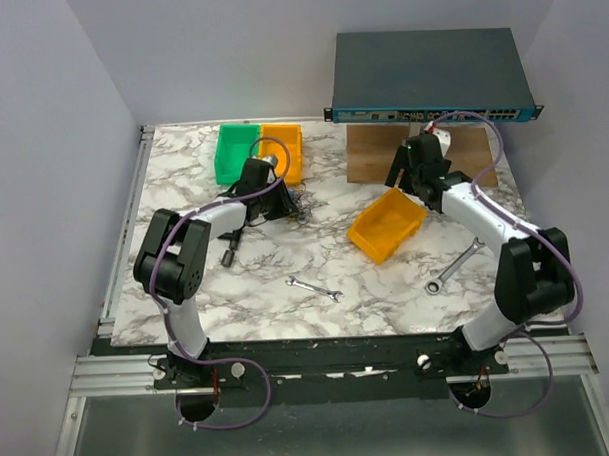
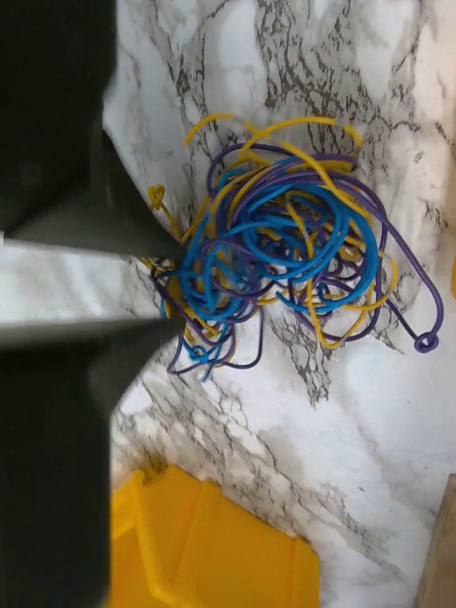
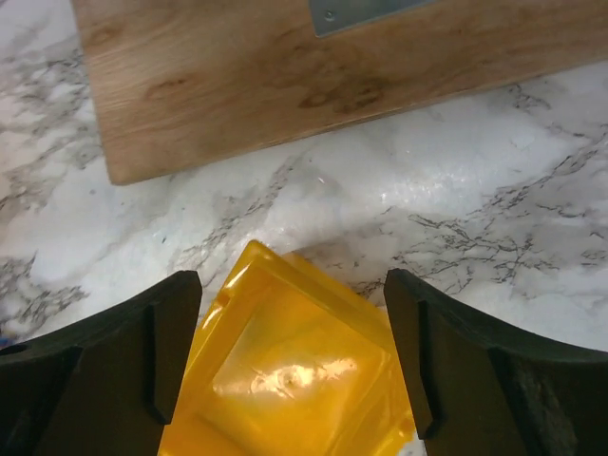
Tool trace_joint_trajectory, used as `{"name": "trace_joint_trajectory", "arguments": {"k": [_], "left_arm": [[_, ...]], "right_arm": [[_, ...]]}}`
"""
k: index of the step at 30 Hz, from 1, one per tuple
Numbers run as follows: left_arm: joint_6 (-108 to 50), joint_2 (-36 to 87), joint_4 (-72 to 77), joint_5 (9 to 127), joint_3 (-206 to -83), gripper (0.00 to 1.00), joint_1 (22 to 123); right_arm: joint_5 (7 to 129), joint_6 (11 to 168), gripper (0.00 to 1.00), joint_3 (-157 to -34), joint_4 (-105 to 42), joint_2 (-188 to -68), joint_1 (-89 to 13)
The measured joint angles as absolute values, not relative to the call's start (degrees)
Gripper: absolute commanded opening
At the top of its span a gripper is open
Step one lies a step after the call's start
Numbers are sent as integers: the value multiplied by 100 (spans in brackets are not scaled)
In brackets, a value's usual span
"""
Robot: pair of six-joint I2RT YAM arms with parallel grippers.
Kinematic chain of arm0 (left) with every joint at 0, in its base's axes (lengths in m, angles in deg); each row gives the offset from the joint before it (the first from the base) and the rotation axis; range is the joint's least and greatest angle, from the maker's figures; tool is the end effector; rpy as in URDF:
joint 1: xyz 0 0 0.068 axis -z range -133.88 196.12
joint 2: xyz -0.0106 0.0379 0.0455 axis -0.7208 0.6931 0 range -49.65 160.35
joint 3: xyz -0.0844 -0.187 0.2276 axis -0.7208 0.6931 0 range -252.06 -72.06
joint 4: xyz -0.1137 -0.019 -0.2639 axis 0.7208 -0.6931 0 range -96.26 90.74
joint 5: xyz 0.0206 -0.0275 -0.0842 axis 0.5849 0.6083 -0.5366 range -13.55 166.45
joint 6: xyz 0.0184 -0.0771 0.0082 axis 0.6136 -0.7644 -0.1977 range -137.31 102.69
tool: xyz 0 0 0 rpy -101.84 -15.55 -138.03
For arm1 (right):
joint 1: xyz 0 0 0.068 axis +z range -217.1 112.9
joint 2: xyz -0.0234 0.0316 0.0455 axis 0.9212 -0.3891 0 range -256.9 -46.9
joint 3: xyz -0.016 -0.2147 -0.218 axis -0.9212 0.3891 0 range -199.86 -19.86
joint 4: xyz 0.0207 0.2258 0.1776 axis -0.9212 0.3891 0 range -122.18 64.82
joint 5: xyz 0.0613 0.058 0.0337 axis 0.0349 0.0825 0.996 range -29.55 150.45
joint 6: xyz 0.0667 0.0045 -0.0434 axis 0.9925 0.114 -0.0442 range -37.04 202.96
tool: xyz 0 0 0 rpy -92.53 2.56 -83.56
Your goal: Untangle the cables
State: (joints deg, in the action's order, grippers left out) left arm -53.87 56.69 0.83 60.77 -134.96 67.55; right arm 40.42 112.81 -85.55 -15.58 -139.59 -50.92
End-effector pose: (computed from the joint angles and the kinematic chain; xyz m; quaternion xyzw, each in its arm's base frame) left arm 0.4079 -0.1800 0.1596 -0.0662 0.9089 -0.2997 0.2824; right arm 0.3954 0.0902 0.2456 0.1757 0.8905 0.0045 0.4196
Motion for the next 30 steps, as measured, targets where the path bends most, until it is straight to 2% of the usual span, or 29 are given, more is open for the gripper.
{"name": "trace_joint_trajectory", "arguments": {"k": [2,6,10,14,21,25,30], "left_arm": [[-5369,5669,70,6005,-13533,0,6755],[-5337,5665,116,5742,-13546,0,6751],[-5251,5409,409,5515,-13227,0,6812],[-5092,4762,713,5362,-12731,0,7029],[-4967,3571,1782,4918,-11848,0,7160],[-4974,3294,2365,4667,-11513,0,7160],[-5092,3276,2925,4158,-11389,0,7166]], "right_arm": [[4195,11007,88,-8503,-1560,-13659,-5089],[4914,10599,88,-8079,-1637,-12636,-5078],[6286,10474,88,-7622,-2046,-11900,-5011],[7023,10500,88,-7364,-2323,-12051,-4532],[7187,10739,84,-7080,-2815,-12715,-3267],[7259,10913,81,-6560,-3685,-12709,-3229],[7558,10900,71,-6153,-4649,-12709,-3253]]}}
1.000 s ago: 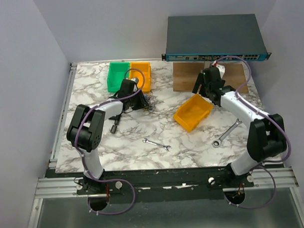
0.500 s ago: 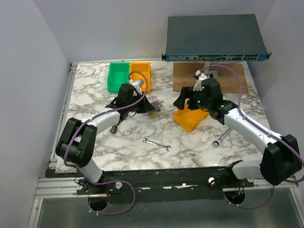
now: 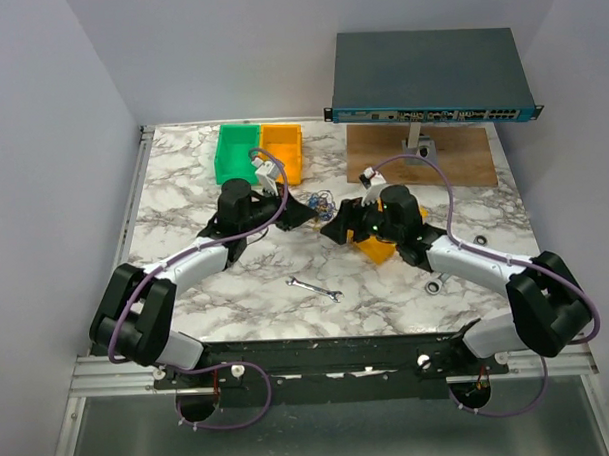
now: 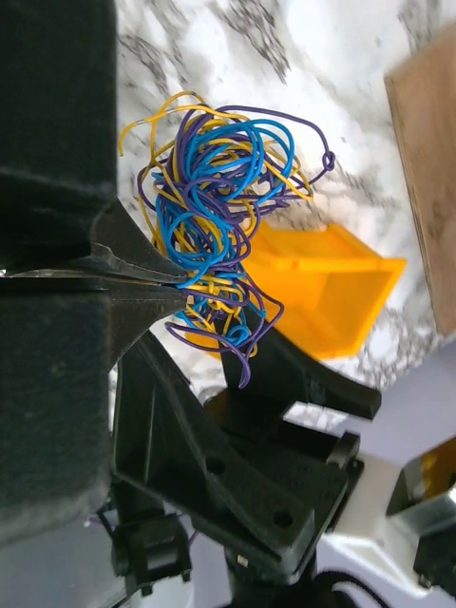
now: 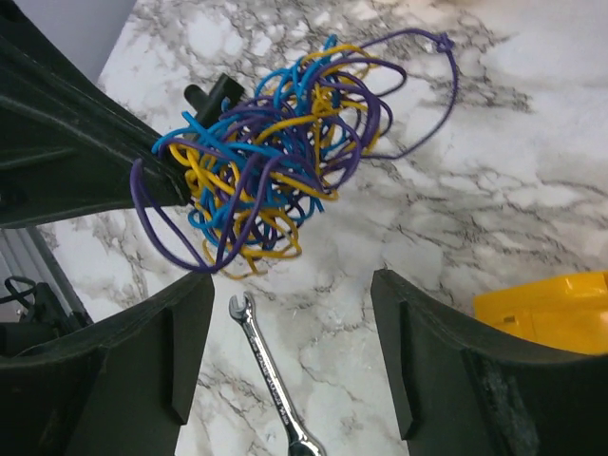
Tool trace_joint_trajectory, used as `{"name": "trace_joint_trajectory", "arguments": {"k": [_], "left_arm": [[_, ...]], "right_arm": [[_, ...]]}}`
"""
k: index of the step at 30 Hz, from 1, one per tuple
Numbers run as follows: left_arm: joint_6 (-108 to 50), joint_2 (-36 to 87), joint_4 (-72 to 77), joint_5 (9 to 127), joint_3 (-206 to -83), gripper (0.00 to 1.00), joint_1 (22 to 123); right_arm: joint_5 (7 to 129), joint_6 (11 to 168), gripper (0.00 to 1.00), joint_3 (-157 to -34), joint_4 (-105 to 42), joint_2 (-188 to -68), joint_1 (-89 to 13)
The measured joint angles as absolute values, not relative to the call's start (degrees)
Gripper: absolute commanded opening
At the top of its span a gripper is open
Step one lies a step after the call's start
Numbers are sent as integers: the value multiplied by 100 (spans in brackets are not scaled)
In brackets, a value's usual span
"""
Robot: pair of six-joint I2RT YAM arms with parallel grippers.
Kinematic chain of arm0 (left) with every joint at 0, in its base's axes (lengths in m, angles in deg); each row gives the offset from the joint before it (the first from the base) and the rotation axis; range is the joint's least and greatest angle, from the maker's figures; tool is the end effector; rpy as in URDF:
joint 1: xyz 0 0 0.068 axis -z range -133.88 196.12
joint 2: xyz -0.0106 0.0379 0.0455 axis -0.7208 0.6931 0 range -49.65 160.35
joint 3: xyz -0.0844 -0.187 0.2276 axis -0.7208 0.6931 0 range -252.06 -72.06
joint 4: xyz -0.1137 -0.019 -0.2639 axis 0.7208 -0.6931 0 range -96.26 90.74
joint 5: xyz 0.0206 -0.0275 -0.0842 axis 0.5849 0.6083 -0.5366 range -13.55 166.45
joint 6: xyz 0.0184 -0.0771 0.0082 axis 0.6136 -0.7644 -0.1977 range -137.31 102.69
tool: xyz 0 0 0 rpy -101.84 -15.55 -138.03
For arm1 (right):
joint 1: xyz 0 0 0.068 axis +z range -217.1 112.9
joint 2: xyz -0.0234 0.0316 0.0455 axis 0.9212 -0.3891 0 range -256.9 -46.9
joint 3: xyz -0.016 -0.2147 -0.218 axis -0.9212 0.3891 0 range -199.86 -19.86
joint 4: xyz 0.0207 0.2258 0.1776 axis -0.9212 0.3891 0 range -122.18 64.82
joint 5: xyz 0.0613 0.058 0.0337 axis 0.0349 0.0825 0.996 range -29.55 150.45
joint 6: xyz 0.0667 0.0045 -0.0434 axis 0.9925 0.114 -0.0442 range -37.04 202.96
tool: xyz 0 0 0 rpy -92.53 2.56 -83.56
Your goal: Untangle the cables
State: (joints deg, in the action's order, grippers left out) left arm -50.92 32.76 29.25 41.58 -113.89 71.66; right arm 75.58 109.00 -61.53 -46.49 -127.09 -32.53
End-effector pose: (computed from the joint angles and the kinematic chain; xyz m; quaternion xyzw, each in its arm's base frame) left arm 0.3029 -0.1882 0.2501 0.1358 0.7532 -0.4987 0.4068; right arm 0.2765 0.2122 0.2270 -0.1332 0.8247 0.3671 0.4091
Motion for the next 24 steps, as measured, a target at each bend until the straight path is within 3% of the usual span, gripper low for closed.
{"name": "trace_joint_trajectory", "arguments": {"k": [5,10,17,24], "left_arm": [[-5236,3285,3408,3738,-11389,0,7214],[-5304,3370,3550,3519,-11389,0,7241],[-5295,3383,3449,3618,-11386,0,7252],[-5055,2666,2857,4907,-11013,0,7267]], "right_arm": [[7755,10732,43,-5854,-5641,-12682,-3253],[7783,10544,2,-5473,-6284,-12523,-3253],[6970,10594,1,-4678,-7143,-12156,-3253],[4866,10999,1,-4050,-7420,-11747,-3223]]}}
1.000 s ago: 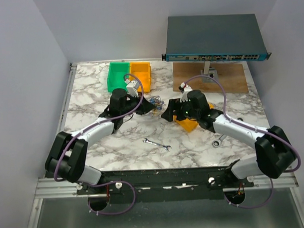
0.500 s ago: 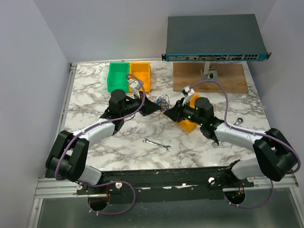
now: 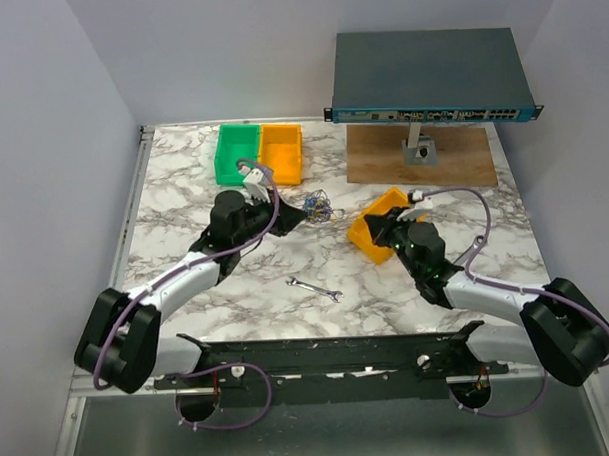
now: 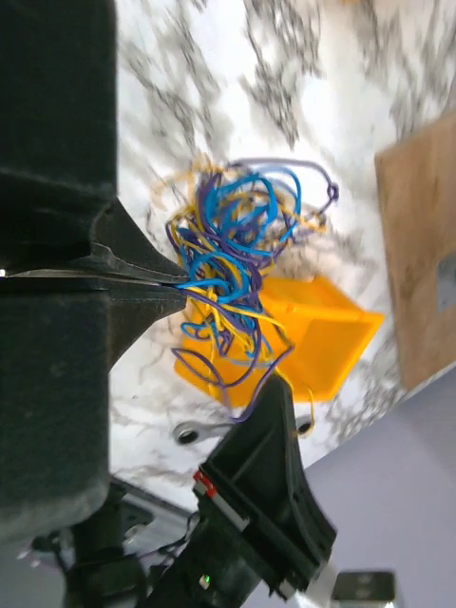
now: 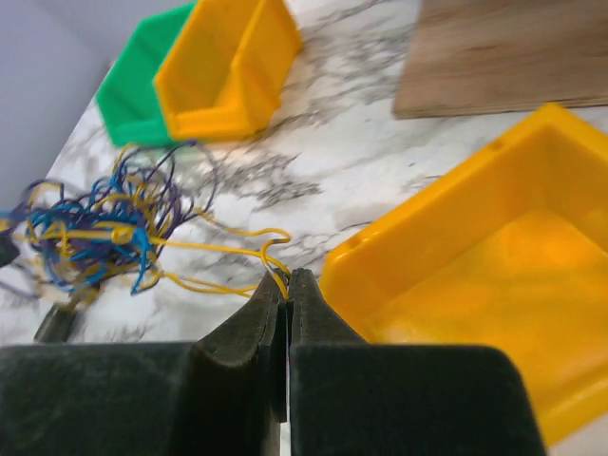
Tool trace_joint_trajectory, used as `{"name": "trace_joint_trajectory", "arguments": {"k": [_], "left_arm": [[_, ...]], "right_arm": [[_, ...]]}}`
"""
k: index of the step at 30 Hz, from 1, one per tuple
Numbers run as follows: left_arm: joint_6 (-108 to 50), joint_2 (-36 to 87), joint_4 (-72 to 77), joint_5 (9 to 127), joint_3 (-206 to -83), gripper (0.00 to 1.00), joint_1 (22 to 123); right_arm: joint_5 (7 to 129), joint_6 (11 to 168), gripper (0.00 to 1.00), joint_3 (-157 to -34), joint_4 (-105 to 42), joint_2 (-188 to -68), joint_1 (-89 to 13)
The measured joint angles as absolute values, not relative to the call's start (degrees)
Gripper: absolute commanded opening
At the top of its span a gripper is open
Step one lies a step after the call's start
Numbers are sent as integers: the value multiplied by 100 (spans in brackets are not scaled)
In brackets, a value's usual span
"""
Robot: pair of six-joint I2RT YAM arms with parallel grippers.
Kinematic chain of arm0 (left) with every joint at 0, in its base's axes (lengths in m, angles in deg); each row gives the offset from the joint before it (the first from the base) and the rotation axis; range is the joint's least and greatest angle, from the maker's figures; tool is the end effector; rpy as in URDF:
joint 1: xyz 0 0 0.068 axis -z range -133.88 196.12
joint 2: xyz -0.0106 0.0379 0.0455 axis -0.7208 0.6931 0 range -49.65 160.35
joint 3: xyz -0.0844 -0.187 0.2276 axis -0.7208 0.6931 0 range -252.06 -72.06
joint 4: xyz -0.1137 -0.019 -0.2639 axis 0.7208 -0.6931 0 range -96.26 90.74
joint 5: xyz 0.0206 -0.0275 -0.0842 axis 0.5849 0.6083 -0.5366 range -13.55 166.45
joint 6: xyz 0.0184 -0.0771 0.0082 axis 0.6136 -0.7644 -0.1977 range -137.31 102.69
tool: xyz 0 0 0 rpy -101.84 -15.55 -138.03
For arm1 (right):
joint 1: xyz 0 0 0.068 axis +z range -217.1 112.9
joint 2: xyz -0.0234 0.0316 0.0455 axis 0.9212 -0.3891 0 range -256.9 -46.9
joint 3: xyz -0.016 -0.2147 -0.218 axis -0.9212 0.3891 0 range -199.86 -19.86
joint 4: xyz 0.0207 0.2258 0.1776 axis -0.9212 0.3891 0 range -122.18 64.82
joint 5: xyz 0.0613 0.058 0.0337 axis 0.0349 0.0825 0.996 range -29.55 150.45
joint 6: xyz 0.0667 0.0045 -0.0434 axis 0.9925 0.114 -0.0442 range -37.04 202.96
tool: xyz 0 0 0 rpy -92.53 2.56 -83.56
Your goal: Untangle the cables
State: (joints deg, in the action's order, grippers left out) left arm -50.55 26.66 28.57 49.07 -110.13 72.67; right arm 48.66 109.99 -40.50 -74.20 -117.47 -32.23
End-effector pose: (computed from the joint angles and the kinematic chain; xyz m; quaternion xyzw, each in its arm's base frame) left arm 0.2844 -0.1774 0.2573 0.1077 0.7541 -0.4676 0.4485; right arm 0.2396 0.1498 0.2051 0.0160 0.7531 0.2695 0.6000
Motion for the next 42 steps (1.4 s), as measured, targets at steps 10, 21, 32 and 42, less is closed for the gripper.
{"name": "trace_joint_trajectory", "arguments": {"k": [10,21,32,42], "left_arm": [[-4967,1569,2665,6636,-10353,0,7232],[-4860,1936,2671,6514,-10407,0,7201],[-4718,2629,2903,5076,-11041,0,7453],[-4559,2824,3150,4169,-11192,0,7765]], "right_arm": [[3436,11333,1,-3821,-7453,-11345,-3229],[7014,10562,71,-4444,-8069,-12945,-3249],[7880,10371,76,-4394,-8421,-12713,-3238],[7871,10260,1,-4394,-8364,-12700,-3238]]}}
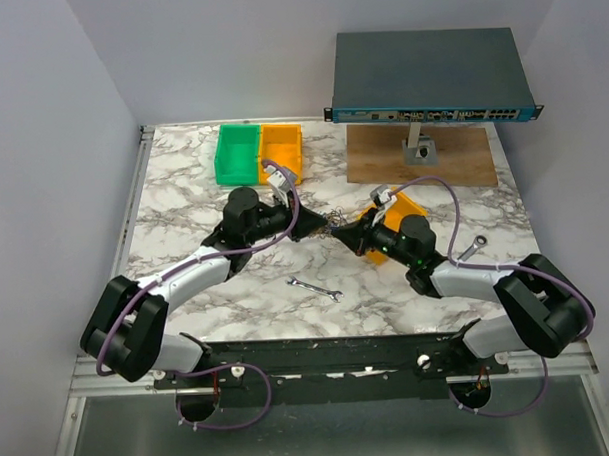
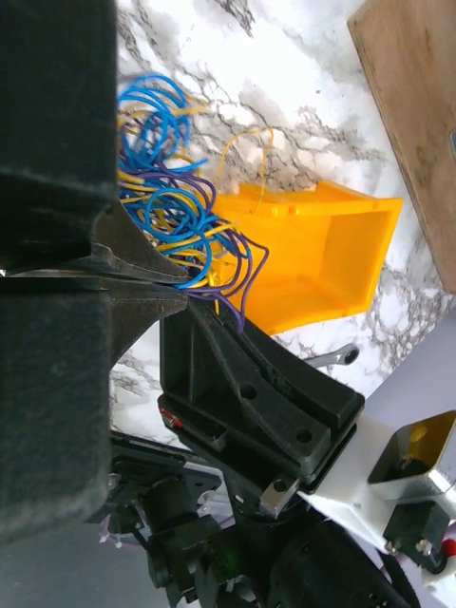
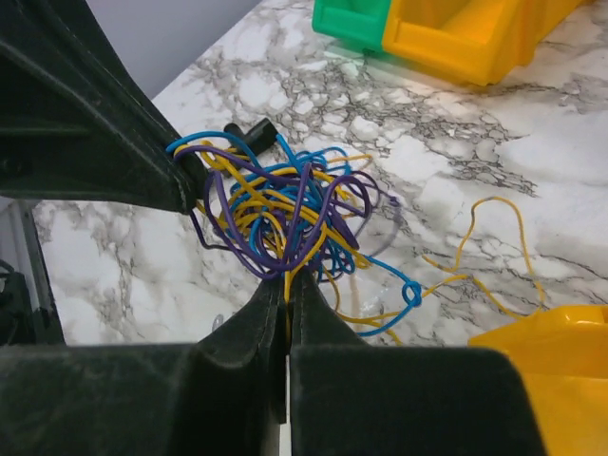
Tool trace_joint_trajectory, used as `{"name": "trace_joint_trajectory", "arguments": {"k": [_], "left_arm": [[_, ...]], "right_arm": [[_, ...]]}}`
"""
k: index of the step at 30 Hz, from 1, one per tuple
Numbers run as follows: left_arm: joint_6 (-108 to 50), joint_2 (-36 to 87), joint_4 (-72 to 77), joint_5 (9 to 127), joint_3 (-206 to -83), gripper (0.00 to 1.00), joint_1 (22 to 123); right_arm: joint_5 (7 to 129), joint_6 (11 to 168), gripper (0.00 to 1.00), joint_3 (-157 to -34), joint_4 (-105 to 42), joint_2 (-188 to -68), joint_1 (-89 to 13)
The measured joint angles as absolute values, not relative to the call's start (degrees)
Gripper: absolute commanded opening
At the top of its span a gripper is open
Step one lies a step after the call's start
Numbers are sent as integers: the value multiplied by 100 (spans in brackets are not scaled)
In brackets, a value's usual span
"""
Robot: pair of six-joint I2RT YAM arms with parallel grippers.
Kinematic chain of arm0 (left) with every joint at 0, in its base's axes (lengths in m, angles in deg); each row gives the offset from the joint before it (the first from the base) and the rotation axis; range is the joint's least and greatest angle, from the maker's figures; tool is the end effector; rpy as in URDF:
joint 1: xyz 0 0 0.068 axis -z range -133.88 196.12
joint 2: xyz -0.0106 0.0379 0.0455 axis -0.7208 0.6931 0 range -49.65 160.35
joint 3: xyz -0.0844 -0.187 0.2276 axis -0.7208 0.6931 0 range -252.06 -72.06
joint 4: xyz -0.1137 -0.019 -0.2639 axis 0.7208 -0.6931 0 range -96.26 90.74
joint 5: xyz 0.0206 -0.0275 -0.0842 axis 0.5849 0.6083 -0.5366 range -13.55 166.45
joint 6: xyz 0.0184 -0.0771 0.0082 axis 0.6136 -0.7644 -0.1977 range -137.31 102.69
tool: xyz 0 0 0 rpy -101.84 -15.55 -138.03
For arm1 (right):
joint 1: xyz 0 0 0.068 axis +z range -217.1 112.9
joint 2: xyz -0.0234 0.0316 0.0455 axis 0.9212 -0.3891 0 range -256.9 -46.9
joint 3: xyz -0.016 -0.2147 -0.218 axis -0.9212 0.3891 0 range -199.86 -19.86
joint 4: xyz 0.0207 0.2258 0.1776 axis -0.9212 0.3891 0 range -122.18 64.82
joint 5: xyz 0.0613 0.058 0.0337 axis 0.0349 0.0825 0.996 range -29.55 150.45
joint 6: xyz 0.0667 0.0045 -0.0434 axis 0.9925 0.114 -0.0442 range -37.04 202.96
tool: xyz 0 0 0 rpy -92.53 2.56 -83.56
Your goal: Untangle the cables
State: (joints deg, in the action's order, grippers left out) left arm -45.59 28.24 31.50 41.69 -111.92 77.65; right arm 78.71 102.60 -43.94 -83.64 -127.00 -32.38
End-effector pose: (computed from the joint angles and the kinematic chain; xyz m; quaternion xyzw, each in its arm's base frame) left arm 0.2684 -0.2105 0.2679 0.2177 0.7104 -0.5087 0.4350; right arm 0.2424 0.1941 0.2035 -0.2019 0.7050 0.4096 0.5426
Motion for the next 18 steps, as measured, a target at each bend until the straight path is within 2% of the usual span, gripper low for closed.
{"name": "trace_joint_trajectory", "arguments": {"k": [4,9,18], "left_arm": [[-4467,2723,3056,4435,-11174,0,7765],[-4414,2177,2824,5388,-10923,0,7748],[-4712,1147,2066,8424,-10390,0,7693]], "right_arm": [[7635,10293,1,-4383,-8327,-12630,-3238],[6728,10402,1,-4330,-8225,-12315,-3218],[4092,11051,1,-4055,-7794,-11926,-3197]]}}
